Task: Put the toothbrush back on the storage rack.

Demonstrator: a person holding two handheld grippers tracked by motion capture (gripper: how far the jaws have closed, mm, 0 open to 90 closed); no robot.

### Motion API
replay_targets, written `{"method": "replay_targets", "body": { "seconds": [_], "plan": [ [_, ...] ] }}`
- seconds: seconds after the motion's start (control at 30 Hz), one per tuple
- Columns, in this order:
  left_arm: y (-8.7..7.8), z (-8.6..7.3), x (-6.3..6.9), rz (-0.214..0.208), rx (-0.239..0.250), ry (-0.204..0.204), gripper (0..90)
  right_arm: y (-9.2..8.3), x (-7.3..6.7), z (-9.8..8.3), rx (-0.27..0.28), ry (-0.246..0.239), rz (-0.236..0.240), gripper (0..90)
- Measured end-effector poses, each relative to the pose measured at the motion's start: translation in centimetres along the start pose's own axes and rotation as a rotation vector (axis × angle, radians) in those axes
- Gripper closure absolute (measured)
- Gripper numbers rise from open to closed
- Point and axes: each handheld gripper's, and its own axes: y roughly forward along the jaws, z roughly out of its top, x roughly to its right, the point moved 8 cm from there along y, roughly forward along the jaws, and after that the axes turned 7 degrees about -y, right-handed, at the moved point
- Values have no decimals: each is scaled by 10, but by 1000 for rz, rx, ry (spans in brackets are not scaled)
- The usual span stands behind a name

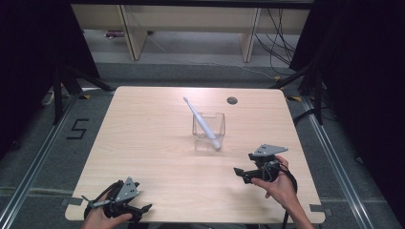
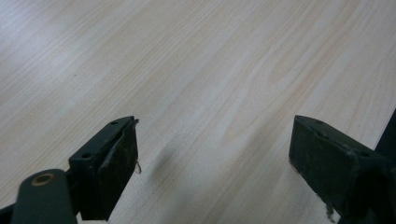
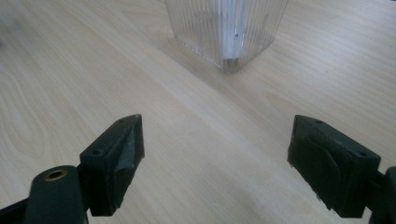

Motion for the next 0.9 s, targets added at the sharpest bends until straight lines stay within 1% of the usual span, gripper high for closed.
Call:
{"method": "replay_targets", "body": {
  "seconds": [0.03, 0.07, 0.1, 0.13, 0.17, 0.23, 0.27, 0.3, 0.33, 0.37, 0.4, 0.47, 0.57, 0.63, 0.7, 0.73, 0.77, 0.8, 0.87, 0.9],
  "plan": [
    [0, 0, -1, 5, -3, 6, 152, 0, 0, 0, 0, 0, 0, 192],
    [0, 0, -1, 0, -1, -5, 151, -2, 0, -4, -7, 11, 5, 192],
    [0, 0, -1, 0, -1, -5, 151, -2, 0, -4, -7, 11, 5, 192],
    [-1, 0, -3, 5, -5, 9, 151, -2, 2, -5, -2, -2, 1, 192],
    [0, 0, -3, 6, -2, 3, 151, -3, 1, -7, -9, 25, 2, 192],
    [0, -1, -2, 6, -4, -3, 151, -3, 2, -10, -8, 22, -3, 190],
    [0, 0, -1, 1, -3, 2, 151, -4, 1, -13, -20, 38, 0, 190],
    [0, 0, -1, 1, -3, 2, 151, -4, 1, -13, -20, 38, 0, 190],
    [0, 0, -1, 5, 2, -10, 151, -4, 3, -14, -6, 12, -7, 189],
    [0, 0, -1, 5, 2, -10, 151, -4, 3, -14, -6, 12, -7, 189],
    [0, -1, -3, 8, -7, 5, 151, -5, 0, -17, -20, 30, 5, 185],
    [0, -1, -2, 8, -9, 8, 151, -4, 0, -19, -16, 24, 2, 184],
    [1, -1, 0, -1, -6, 3, 151, -4, -3, -21, -25, 31, 5, 183],
    [1, -1, -1, 4, -8, 7, 151, -4, -5, -23, -26, 17, 12, 183],
    [0, -1, -1, 6, -5, 0, 151, -4, -6, -24, -24, 8, 13, 182],
    [1, -2, -1, 3, -12, -5, 151, -4, -8, -25, -23, 25, 13, 178],
    [0, -1, -3, 8, -17, 9, 151, -4, -6, -25, -16, 14, 7, 175],
    [1, 0, -1, 6, -1, 2, 151, -5, -7, -27, -27, 20, 4, 174],
    [1, -1, 0, 3, -3, -2, 151, -4, -6, -28, -16, -12, 8, 172],
    [0, -1, -1, 3, -15, 13, 151, -4, -6, -28, -16, -12, 8, 172]
  ]
}}
